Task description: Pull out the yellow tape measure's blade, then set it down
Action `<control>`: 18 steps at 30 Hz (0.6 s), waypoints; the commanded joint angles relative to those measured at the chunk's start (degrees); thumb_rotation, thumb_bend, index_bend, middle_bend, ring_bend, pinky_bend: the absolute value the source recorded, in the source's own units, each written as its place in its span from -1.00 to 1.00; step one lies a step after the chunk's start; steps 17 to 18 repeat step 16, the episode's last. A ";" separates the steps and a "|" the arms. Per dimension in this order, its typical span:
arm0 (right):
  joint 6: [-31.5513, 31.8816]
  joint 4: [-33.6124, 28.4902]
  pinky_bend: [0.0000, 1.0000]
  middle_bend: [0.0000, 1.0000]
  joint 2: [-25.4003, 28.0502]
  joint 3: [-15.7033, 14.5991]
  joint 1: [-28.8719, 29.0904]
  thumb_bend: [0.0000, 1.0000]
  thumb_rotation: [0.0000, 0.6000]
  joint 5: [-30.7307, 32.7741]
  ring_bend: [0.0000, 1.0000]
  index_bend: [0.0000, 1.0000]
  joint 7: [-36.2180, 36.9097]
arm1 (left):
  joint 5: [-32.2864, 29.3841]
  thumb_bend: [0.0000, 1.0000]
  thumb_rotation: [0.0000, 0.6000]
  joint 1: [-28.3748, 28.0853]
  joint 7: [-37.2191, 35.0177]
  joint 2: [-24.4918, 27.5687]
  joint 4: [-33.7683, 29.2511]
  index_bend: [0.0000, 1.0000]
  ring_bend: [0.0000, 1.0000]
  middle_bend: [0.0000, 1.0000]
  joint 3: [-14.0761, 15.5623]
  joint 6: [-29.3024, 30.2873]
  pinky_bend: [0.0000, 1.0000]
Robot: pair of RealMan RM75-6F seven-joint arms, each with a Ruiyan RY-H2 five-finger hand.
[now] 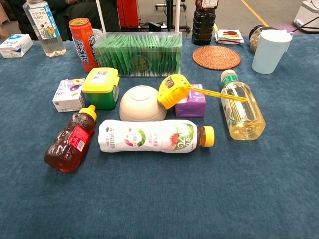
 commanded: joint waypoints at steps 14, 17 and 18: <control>-1.25 -0.53 0.46 0.38 0.66 1.13 -4.10 -0.40 1.00 -0.94 0.43 0.45 0.71 | 3.71 -0.55 1.00 2.01 0.37 -1.63 -0.32 0.10 -0.52 -0.24 0.28 2.60 -0.37; -1.40 -0.31 0.46 0.38 0.55 1.39 -4.36 -0.40 1.00 -0.93 0.43 0.45 1.05 | 4.00 -0.55 1.00 1.96 0.70 -1.66 -0.57 0.10 -0.52 -0.24 0.10 2.74 -0.37; -1.40 -0.31 0.46 0.38 0.55 1.39 -4.36 -0.40 1.00 -0.93 0.43 0.45 1.05 | 4.00 -0.55 1.00 1.96 0.70 -1.66 -0.57 0.10 -0.52 -0.24 0.10 2.74 -0.37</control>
